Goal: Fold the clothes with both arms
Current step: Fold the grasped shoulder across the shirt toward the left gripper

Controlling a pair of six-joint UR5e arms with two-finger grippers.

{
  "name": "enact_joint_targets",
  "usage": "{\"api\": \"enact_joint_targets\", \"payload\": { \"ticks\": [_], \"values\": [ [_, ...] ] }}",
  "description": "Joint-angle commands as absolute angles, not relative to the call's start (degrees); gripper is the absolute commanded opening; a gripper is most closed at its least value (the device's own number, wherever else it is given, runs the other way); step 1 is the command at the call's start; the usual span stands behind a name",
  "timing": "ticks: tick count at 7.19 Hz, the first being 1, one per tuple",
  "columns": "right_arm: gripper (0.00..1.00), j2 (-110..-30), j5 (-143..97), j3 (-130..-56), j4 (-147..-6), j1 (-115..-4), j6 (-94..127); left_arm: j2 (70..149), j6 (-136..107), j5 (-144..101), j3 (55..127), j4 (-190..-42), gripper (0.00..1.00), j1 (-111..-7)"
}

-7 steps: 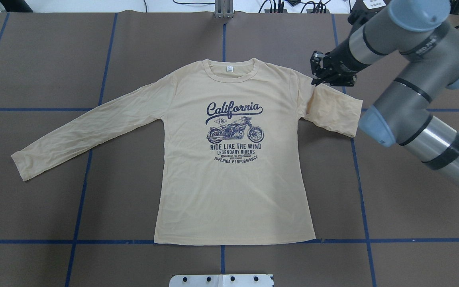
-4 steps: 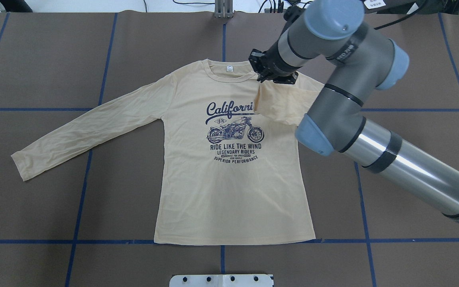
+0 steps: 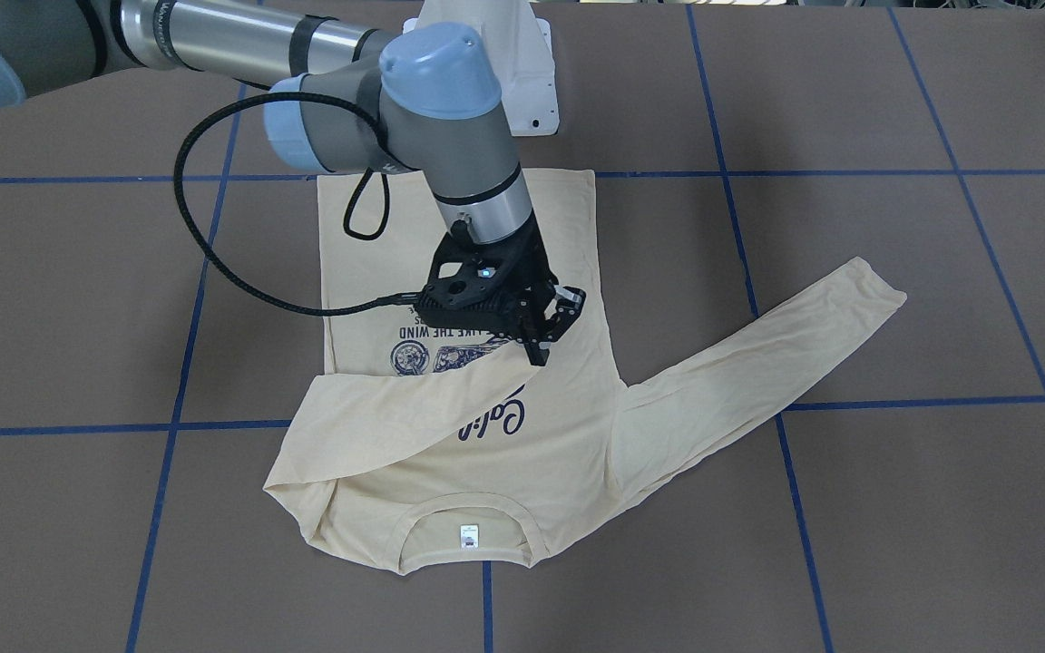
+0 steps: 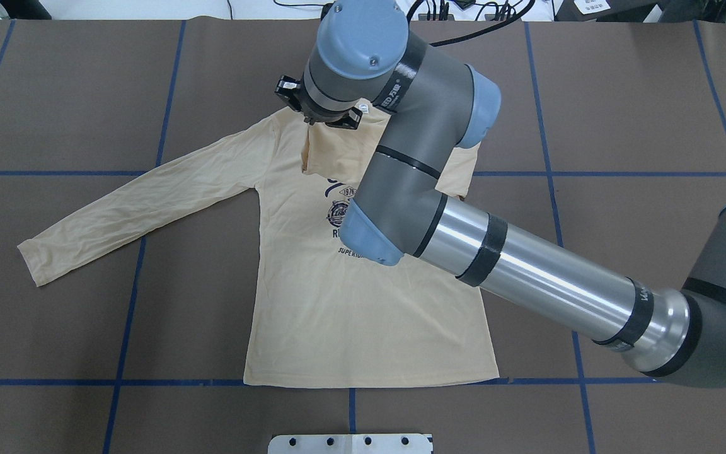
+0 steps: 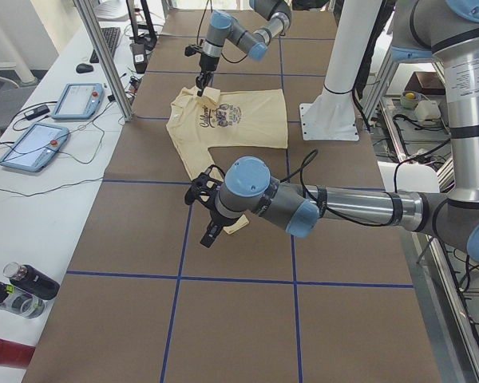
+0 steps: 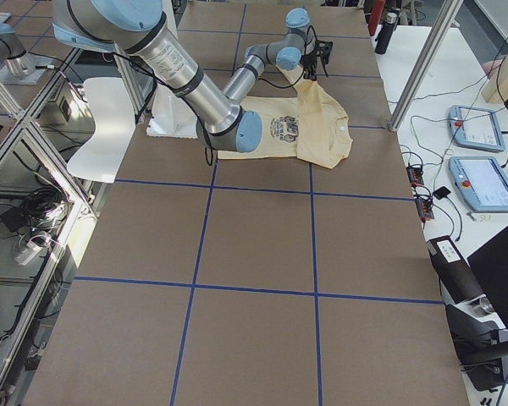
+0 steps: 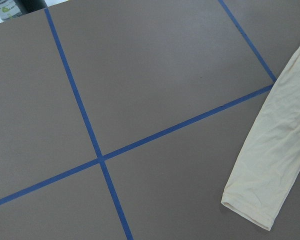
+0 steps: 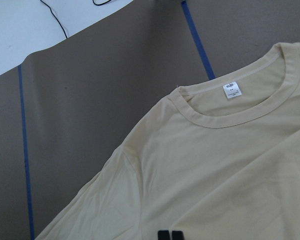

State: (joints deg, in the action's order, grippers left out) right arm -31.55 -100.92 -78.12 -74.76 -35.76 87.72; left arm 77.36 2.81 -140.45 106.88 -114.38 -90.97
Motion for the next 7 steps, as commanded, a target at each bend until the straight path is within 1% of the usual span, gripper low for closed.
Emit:
{"api": "enact_joint_targets", "payload": {
  "ticks": [1,4,5,6,7],
  "values": [
    [0.0,-29.09,-96.96,-75.41,-74.79,-32.01,87.37,77.34,2.81,-140.45,106.7,-114.35,1.0,-90.97],
    [0.0,-27.6,-94.92,-71.91,-74.71,-29.8,86.66,77.34,2.9,-140.54,106.52,-114.35,1.0,-90.97],
    [0.1,-25.42,-94.92,-68.5,-74.62,-29.79,87.36,77.34,2.9,-140.54,106.35,-114.26,1.0,-90.97],
    [0.23,-23.4,-94.92,-65.25,-74.36,-29.79,87.36,77.52,2.9,-140.54,106.17,-114.26,1.0,-90.71],
    [0.92,-23.21,-94.75,-65.04,-74.36,-29.71,87.28,79.17,2.73,-140.62,105.39,-114.26,1.0,-89.48]
  ]
}}
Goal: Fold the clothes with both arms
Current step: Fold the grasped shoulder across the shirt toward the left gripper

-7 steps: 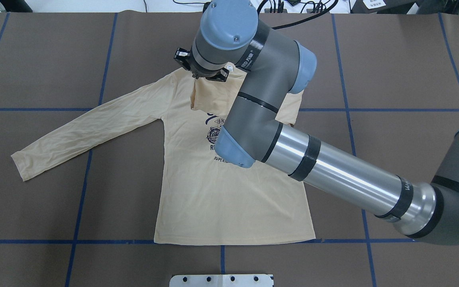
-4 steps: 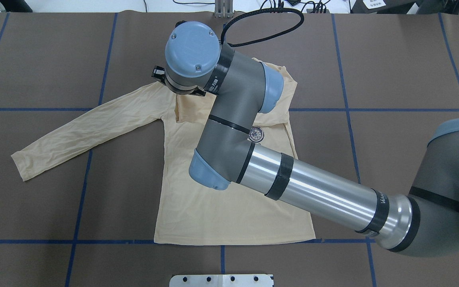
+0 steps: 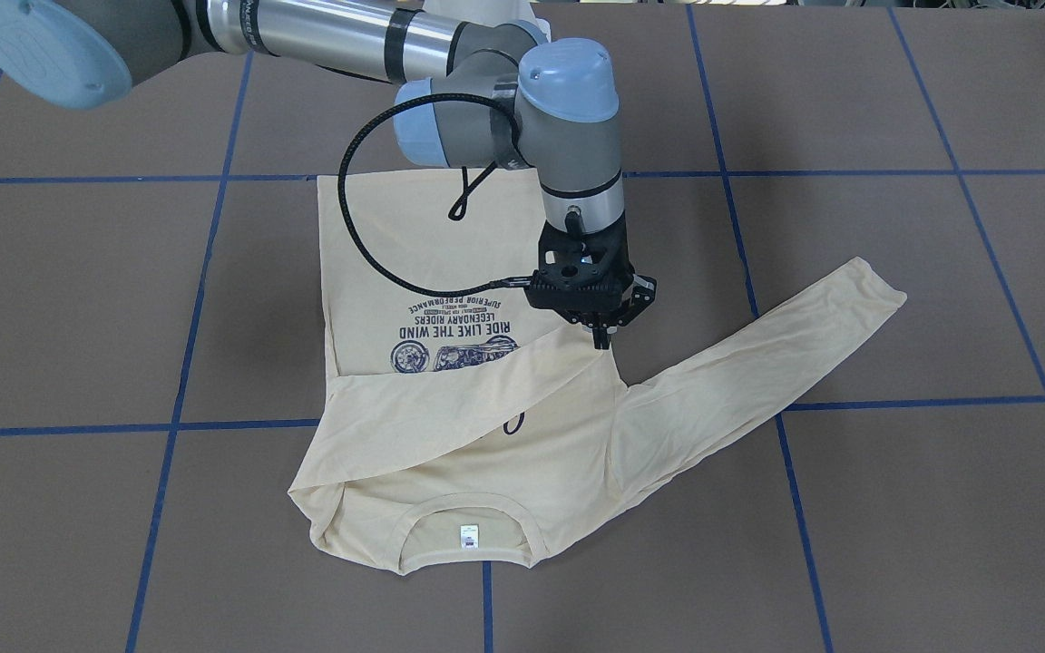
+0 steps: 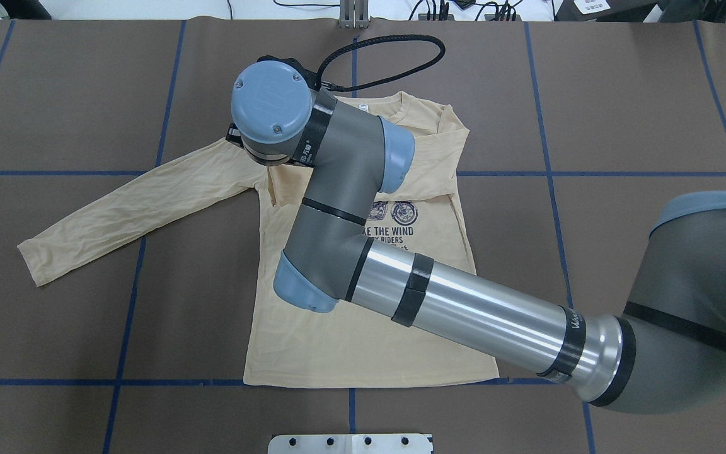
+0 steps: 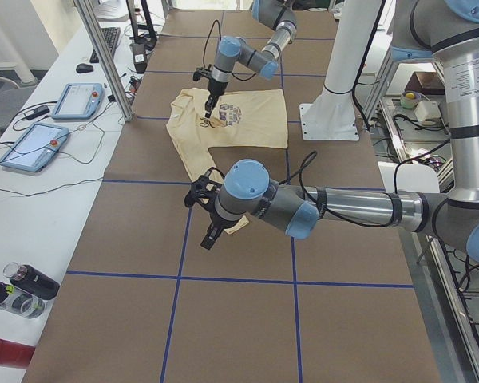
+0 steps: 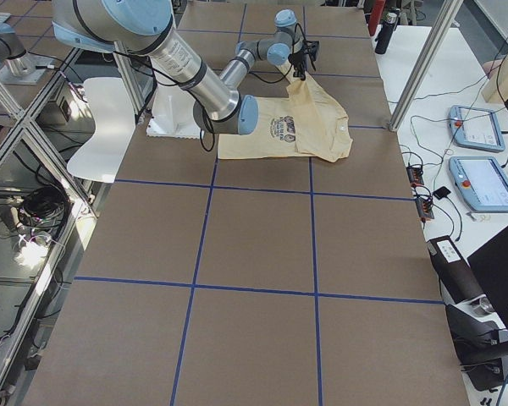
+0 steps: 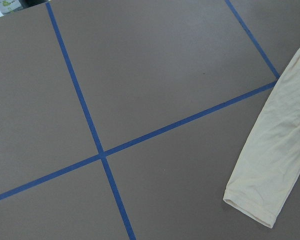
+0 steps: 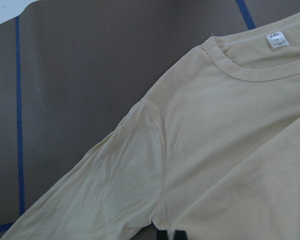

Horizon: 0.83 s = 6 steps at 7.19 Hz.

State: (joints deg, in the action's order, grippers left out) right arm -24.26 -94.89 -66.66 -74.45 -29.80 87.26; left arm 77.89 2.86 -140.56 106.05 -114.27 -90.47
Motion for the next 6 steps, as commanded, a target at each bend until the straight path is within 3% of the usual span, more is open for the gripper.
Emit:
{"api": "enact_joint_targets", "payload": {
  "ticks": [1,4,6],
  "values": [
    [0.99,-22.25,-94.31,-64.6,-74.36,-29.53,87.45,80.49,-3.02,-141.41,104.86,-115.04,1.0,-86.34],
    [1.0,-20.74,-95.62,-67.92,-76.53,-30.14,91.32,81.83,-24.27,-138.97,99.87,-129.58,1.0,-74.03],
    [0.99,-26.85,-103.67,-77.03,-82.08,-33.82,91.23,81.74,-36.34,-126.19,96.35,-137.52,0.95,-62.37]
  ]
}}
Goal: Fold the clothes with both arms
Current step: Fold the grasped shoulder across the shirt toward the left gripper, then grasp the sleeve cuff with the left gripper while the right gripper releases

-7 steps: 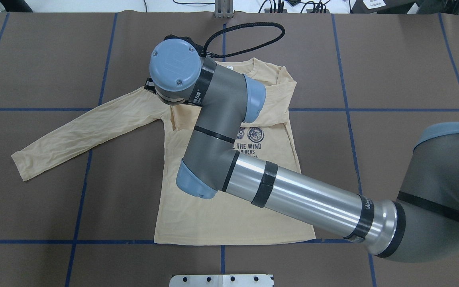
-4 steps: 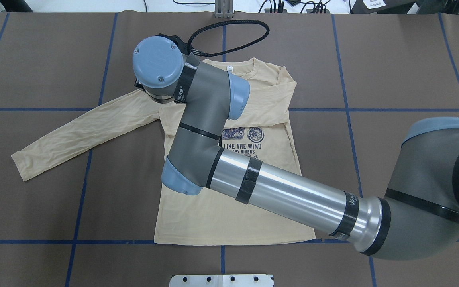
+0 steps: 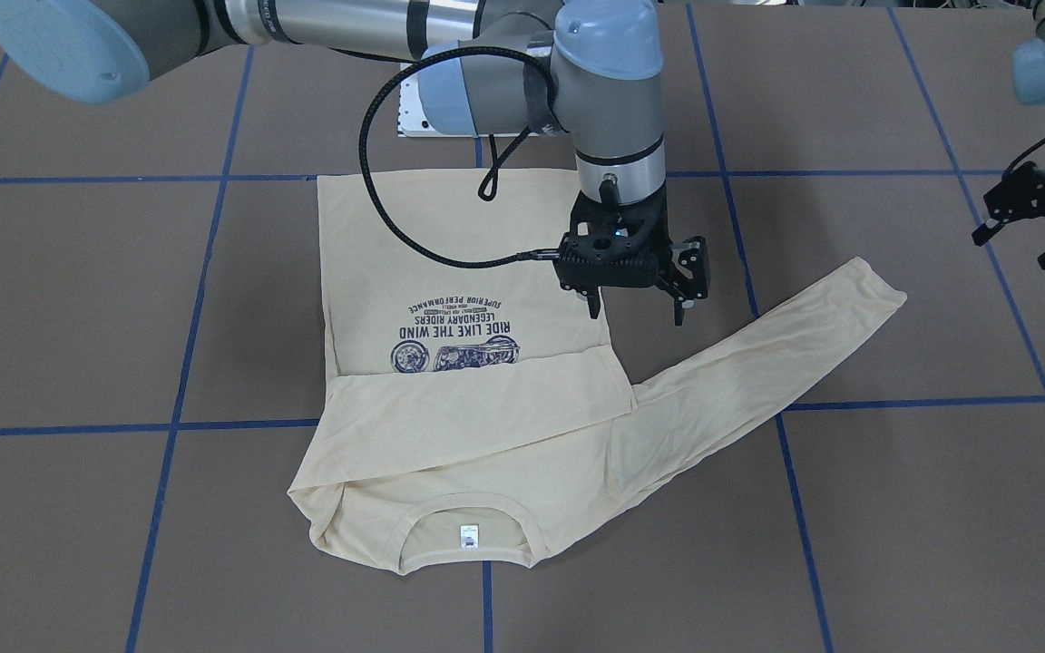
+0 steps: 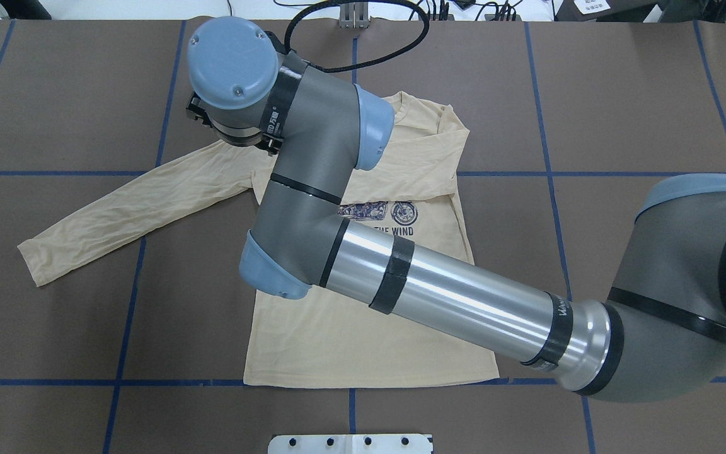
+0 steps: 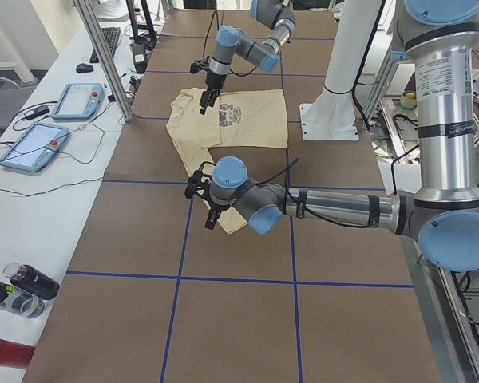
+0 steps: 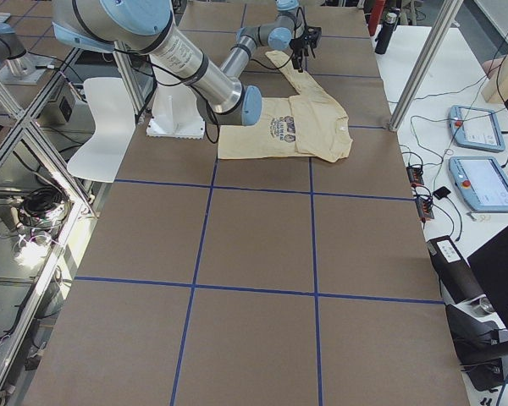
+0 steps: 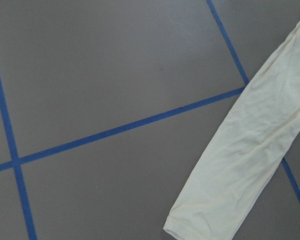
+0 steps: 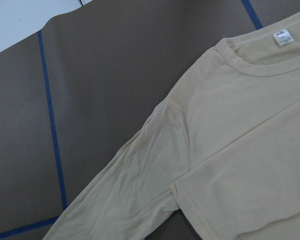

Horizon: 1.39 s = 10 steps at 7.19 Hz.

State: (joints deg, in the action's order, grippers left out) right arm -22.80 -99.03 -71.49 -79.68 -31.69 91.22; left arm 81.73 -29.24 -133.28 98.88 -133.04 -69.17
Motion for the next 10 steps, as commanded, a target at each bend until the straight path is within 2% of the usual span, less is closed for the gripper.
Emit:
{"api": "enact_joint_targets", "payload": {
  "ticks": [1,2,4,5,10],
  "values": [
    [0.99,-31.68,-104.58,-82.13,-82.0,-34.45,91.06,81.83,-36.47,-125.25,92.93,-139.81,0.85,-60.84],
    [0.99,-33.64,-104.68,-84.35,-82.0,-34.45,90.88,81.83,-36.74,-125.59,89.07,-143.75,0.79,-60.73],
    [0.99,-39.26,-104.59,-90.23,-81.65,-34.45,90.62,82.09,-37.0,-126.03,87.02,-145.37,0.67,-59.16],
    [0.99,-41.2,-104.59,-92.09,-81.56,-34.45,90.53,82.44,-37.26,-126.04,87.01,-145.37,0.64,-58.72],
    [0.99,-42.45,-104.24,-92.02,-81.56,-34.45,90.35,85.87,-38.5,-125.95,84.73,-145.37,0.64,-56.43]
  ]
}}
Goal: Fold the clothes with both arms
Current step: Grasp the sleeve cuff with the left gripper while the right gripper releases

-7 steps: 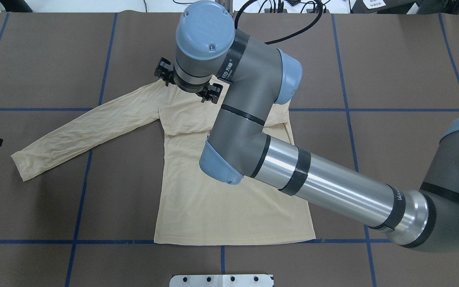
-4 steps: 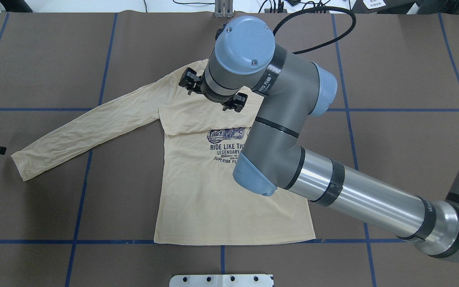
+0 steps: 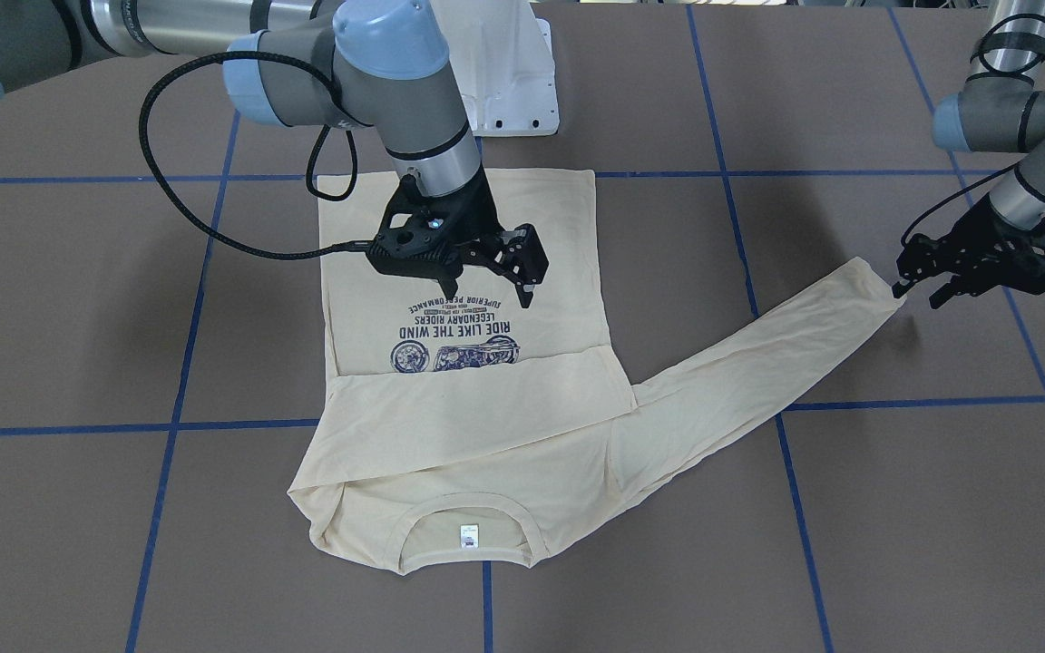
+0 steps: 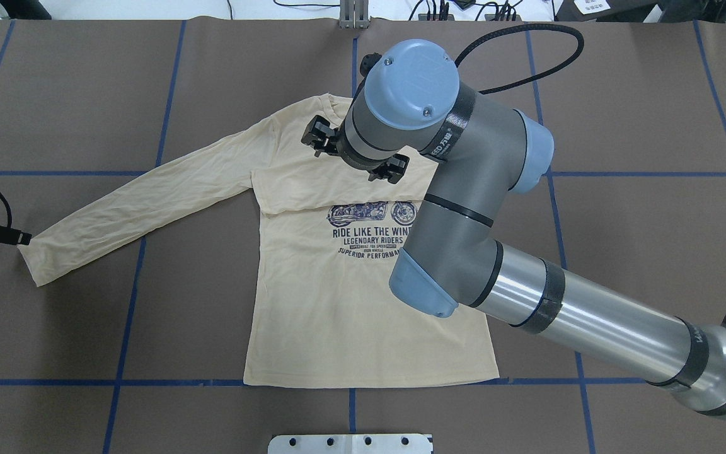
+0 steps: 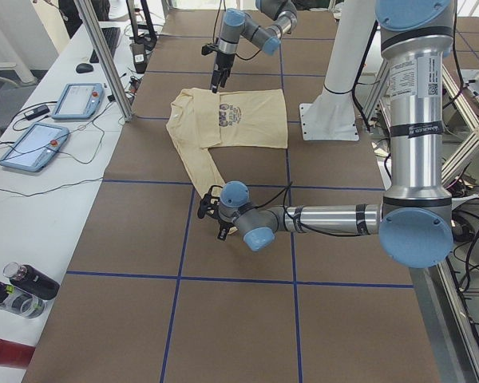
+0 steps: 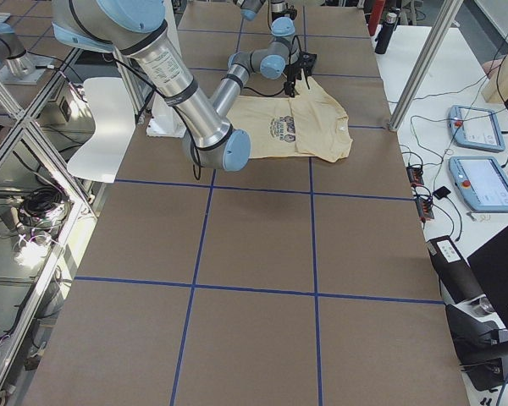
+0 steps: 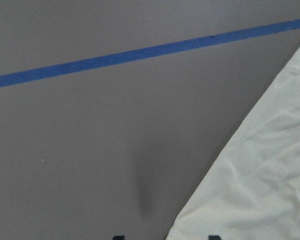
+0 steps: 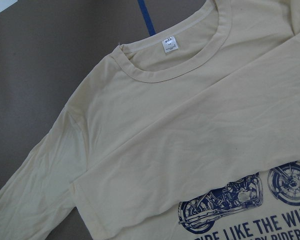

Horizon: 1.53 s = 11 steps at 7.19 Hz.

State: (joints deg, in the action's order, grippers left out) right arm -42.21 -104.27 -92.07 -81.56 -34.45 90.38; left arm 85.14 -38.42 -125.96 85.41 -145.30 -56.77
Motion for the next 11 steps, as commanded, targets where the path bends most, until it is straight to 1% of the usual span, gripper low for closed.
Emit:
{"api": "enact_joint_targets", "payload": {
  "ticks": [1,3,4,5,6,8,9,11],
  "values": [
    [0.99,-42.36,-104.24,-92.02,-81.56,-34.45,90.35,85.87,-38.41,-125.95,84.64,-145.28,0.64,-56.16],
    [0.99,-42.45,-104.24,-92.02,-81.56,-34.45,90.35,85.69,-38.41,-126.04,83.94,-145.28,0.6,-55.2],
    [0.99,-42.45,-104.24,-92.02,-81.56,-34.45,90.44,85.69,-38.41,-126.04,83.94,-145.37,0.55,-54.85],
    [0.99,-42.36,-104.24,-92.02,-81.56,-34.45,90.44,85.69,-38.41,-126.04,83.85,-145.28,0.34,-54.84],
    [0.99,-42.36,-104.24,-92.02,-81.56,-34.45,90.53,85.69,-38.41,-126.3,83.85,-145.02,0.0,-54.84],
    [0.99,-42.36,-104.24,-92.11,-81.65,-34.45,90.44,85.43,-38.5,-137.48,83.32,-144.49,0.0,-54.93],
    [0.99,-43.23,-104.76,-93.33,-81.65,-35.5,90.44,86.56,-39.71,-138.24,84.8,-144.49,0.0,-55.37],
    [0.98,-52.6,-106.51,-101.83,-81.56,-38.74,88.7,94.87,-59.06,-138.25,87.18,-141.97,0.0,-55.55]
  ]
}}
